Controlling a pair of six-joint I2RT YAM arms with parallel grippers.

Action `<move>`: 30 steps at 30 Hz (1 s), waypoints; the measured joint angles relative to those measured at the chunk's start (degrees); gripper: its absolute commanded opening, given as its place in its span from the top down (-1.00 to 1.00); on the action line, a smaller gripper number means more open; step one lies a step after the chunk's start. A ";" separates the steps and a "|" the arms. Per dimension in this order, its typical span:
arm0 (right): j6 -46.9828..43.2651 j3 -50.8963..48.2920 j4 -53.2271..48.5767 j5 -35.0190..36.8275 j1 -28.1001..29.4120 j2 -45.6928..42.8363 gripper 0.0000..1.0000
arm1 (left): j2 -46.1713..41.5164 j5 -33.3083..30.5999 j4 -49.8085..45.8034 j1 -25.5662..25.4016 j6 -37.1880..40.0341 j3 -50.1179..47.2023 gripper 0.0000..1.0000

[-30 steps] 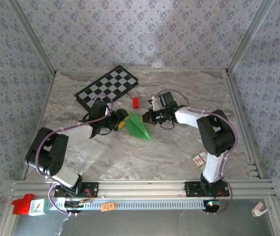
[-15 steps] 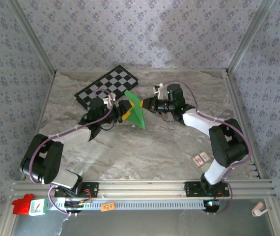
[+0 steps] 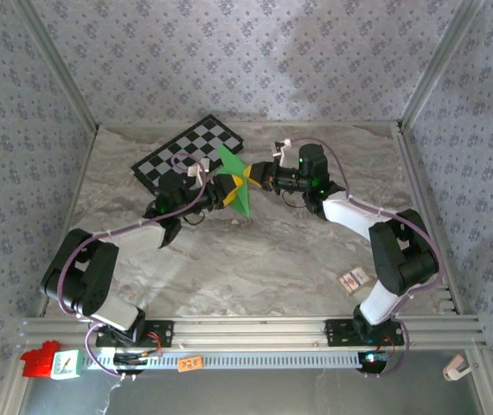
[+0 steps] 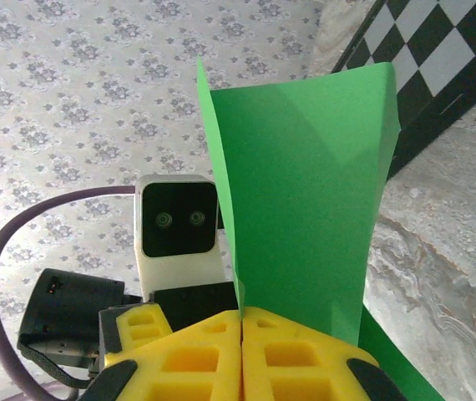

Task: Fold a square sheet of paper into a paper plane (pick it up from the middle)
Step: Turn over the paper at the center of the table.

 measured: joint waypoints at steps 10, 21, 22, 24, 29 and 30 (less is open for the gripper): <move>4.48 -0.66 4.68 -0.81 -0.17 0.00 0.80 | 0.00 1.05 2.36 -0.52 0.63 0.92 0.20; 6.95 -1.73 7.02 -1.01 -0.76 0.00 0.57 | -0.39 0.11 1.95 -0.52 2.23 0.92 0.59; 7.10 -1.73 7.06 -1.01 -0.79 0.00 0.49 | -0.66 -0.17 1.55 -0.52 2.58 0.92 0.63; 7.08 -1.81 7.02 -0.98 -0.94 0.00 0.35 | -1.22 -0.50 0.59 -0.52 3.19 0.92 0.67; 4.02 -2.97 2.01 0.04 -2.58 -2.40 0.03 | -2.75 -1.05 -3.82 -0.52 5.92 0.92 0.71; 2.38 -3.02 -0.48 0.72 -3.17 -3.56 -0.02 | -3.19 -1.42 -5.75 -0.52 7.04 0.94 0.71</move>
